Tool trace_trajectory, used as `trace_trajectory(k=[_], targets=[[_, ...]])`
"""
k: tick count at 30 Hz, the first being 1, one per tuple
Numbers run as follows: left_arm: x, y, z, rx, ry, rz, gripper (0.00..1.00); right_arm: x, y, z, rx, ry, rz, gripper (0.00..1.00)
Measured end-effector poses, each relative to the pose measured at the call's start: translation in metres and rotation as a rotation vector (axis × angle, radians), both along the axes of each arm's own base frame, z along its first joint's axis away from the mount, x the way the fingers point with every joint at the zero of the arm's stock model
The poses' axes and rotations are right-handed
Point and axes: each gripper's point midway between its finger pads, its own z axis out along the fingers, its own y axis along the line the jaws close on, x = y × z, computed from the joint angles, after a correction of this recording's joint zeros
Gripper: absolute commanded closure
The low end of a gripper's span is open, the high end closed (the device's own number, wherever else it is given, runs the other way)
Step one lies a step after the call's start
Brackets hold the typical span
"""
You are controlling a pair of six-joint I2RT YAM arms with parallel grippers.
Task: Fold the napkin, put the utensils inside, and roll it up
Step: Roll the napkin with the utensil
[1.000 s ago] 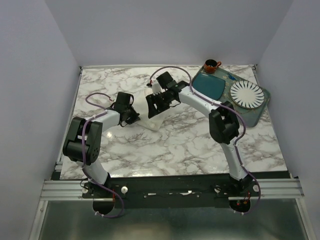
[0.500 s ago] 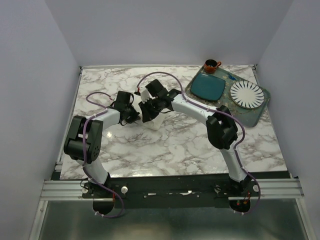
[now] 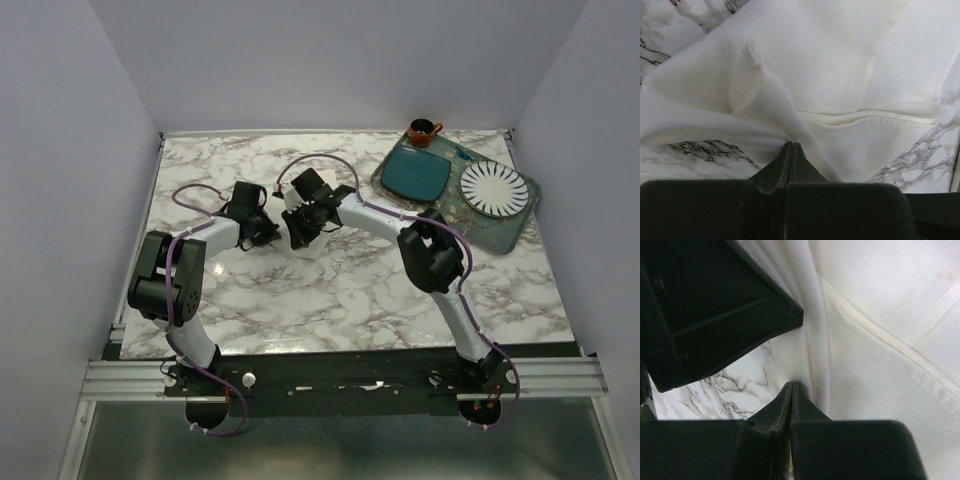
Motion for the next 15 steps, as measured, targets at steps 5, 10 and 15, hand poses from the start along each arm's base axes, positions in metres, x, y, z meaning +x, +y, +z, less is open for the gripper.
trace_trajectory(k=[5, 10, 15], targets=[[0.0009, 0.0001, 0.0001, -0.011, 0.01, -0.003, 1.0, 0.0007, -0.0047, -0.0025, -0.008, -0.023, -0.014, 0.86], [0.0054, -0.0028, 0.0, -0.026, 0.027, -0.012, 1.0, 0.003, -0.0059, -0.0021, -0.005, -0.041, -0.003, 0.67], [0.009, -0.0048, 0.0003, -0.037, 0.032, -0.018, 1.0, 0.0033, -0.0063, 0.0028, -0.003, -0.064, 0.024, 0.58]])
